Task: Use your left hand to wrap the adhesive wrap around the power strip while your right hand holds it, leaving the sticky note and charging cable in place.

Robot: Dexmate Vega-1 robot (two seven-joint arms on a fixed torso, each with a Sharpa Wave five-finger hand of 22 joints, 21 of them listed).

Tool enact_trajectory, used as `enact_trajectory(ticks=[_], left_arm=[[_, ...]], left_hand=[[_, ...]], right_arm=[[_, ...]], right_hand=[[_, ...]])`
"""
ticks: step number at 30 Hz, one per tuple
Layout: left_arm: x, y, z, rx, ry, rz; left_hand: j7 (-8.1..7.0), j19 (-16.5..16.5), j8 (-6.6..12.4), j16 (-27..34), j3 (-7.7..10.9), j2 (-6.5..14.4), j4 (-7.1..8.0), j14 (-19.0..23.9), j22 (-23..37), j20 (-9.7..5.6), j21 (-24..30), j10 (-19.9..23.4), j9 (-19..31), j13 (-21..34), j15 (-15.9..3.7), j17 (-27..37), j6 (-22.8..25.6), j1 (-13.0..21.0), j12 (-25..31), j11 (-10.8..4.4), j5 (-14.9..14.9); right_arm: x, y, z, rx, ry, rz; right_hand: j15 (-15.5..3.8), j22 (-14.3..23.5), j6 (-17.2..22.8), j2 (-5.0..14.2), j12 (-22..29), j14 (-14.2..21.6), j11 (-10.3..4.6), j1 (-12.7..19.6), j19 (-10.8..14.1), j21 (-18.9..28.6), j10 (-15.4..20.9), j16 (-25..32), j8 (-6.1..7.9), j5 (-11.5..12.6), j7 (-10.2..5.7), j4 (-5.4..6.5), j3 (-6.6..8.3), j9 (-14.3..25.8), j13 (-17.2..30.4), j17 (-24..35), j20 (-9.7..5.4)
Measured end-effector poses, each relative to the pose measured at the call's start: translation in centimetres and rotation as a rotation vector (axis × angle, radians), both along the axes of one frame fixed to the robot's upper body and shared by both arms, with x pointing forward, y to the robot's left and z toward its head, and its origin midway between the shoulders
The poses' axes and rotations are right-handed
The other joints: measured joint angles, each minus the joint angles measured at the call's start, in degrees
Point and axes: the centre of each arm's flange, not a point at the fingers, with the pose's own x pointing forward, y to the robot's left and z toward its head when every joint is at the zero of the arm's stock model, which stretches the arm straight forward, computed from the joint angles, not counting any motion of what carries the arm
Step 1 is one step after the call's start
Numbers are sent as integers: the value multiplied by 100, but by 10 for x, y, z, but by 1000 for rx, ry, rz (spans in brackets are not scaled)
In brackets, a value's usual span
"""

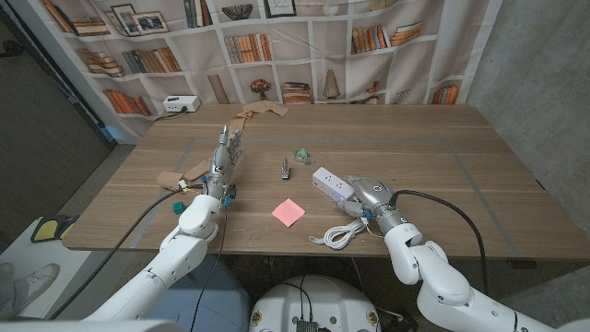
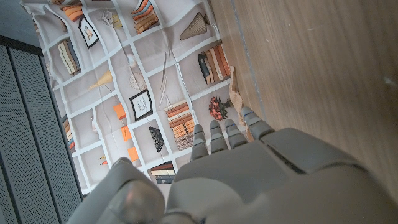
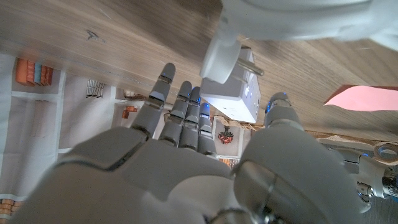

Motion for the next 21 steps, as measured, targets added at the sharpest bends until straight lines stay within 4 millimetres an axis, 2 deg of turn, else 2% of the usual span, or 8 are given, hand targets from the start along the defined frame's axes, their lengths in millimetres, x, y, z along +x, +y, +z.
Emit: enact_trajectory(ticks=[15,18,21], left_arm=[[-1,-1,0,0,0,-2],[-1,-1,0,-1,1,-2],[-1,-1,-1,-2,1,-3]], left_hand=[[0,0,0,0,0,0,0,0,0,0,0,0,0,0,0,0,0,0,0,0,0],[0,0,0,0,0,0,0,0,0,0,0,0,0,0,0,0,0,0,0,0,0],[0,0,0,0,1,0,0,0,0,0,0,0,0,0,0,0,0,0,0,0,0]], right_arm=[[3,4,0,-6,-15,1],[4,5,0,-8,-18,1],[5,6,0,-8,-19,1]], right_hand=[[-29,26,90,20,42,30,-41,-30,72,0,101,42,0,0,-27,41,-41,0,31,53,11],[-29,26,125,17,64,30,-13,-32,72,0,135,43,0,0,-59,47,-47,1,31,79,11],[-77,26,237,19,108,134,-68,-74,95,0,252,93,21,0,-92,47,-47,1,53,104,-11]])
